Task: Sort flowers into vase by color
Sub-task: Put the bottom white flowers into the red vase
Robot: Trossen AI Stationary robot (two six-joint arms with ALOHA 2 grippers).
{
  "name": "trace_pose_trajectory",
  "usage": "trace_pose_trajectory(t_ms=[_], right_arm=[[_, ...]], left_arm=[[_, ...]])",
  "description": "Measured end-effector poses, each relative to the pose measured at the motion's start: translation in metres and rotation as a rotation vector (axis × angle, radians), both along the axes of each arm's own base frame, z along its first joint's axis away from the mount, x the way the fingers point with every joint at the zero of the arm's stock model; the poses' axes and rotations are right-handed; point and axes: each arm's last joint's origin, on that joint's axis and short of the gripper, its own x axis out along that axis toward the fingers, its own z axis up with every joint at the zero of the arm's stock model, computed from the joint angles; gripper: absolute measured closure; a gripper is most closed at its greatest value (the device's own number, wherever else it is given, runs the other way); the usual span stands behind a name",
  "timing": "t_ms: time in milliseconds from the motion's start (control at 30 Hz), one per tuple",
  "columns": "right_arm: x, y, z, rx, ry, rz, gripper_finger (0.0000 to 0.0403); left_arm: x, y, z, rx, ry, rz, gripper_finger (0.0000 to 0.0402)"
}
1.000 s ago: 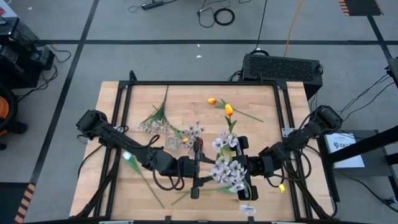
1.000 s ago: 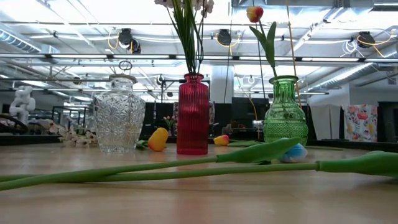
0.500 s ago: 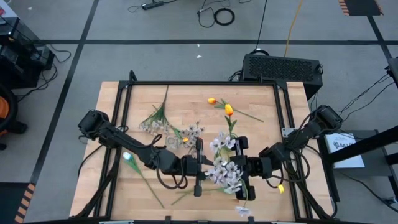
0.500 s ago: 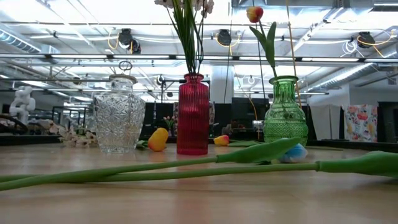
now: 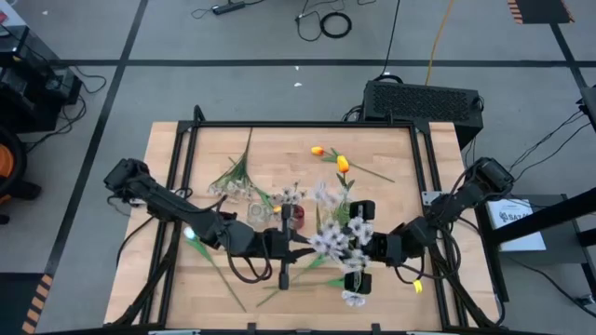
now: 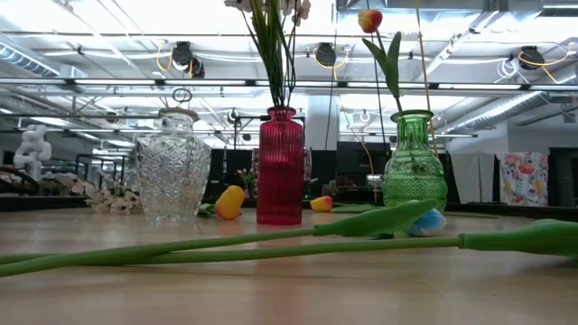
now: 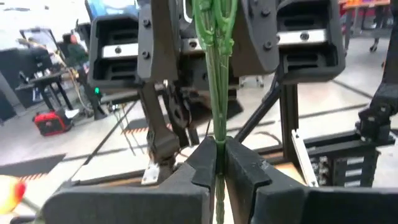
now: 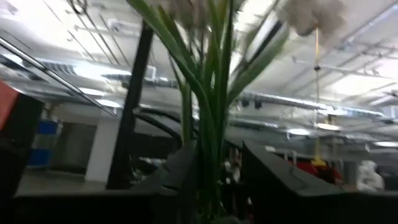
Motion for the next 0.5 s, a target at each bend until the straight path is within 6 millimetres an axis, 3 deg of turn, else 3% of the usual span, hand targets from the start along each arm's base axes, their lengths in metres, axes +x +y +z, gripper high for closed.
trace_pose_trajectory(t_ms=[267,500], right_arm=[[-0.009,-0.006,0.009,-0.01,0.175,0.005,0.0193],[-0.017,-0.012,0.013,-0.02,0.303,0.034,0.0156]], left_arm=[[-0.015,0.003,0.004,0.028,0.097,0.016,0.0374],[-0.016,0.003,0.002,0.056,0.114,0.02,0.0373]])
